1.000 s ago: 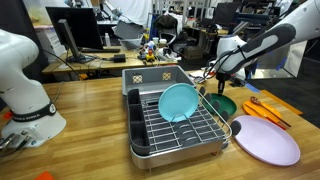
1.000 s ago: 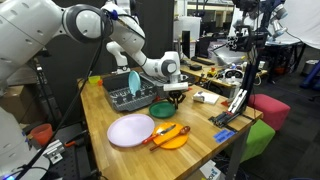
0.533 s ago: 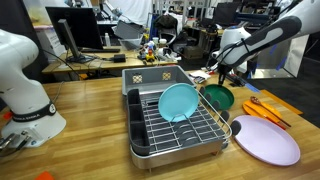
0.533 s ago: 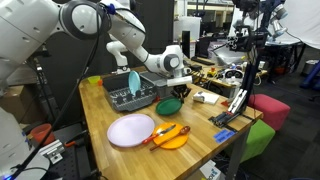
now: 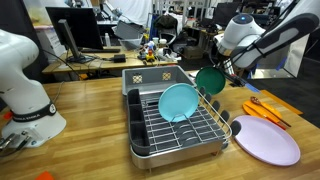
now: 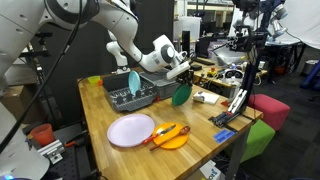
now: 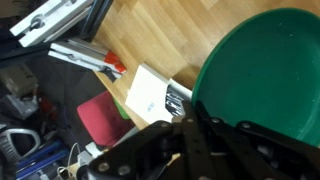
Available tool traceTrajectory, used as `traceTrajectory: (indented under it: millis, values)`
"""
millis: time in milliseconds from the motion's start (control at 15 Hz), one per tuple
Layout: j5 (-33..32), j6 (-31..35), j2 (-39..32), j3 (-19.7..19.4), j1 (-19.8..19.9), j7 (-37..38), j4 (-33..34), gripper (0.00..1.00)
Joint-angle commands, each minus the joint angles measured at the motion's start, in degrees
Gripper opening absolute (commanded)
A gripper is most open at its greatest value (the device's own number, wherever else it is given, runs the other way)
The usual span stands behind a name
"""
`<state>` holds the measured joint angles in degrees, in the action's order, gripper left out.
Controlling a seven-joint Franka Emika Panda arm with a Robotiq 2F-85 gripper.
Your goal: Put the dark green plate on the dish drainer in front of the light blue plate
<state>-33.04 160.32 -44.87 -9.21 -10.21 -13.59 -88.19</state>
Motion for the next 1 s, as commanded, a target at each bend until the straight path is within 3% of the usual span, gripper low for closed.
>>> traceTrajectory:
  millis: [0,267,467,667,933]
  values:
    - [-9.86,9.94,0.38,-12.67,-8.7,15.51,-4.36,0.01]
    - [-15.13,17.29,-0.91,-25.26,-17.66,29.28,-7.11,0.01]
    - [-14.83,19.76,0.07,-28.75,-20.55,32.28,-10.09,0.01]
    - [-14.24,20.38,1.36,-28.43,-20.62,31.68,-12.36,0.01]
    - [-14.01,22.13,5.14,-23.09,-16.33,27.84,-16.02,0.01]
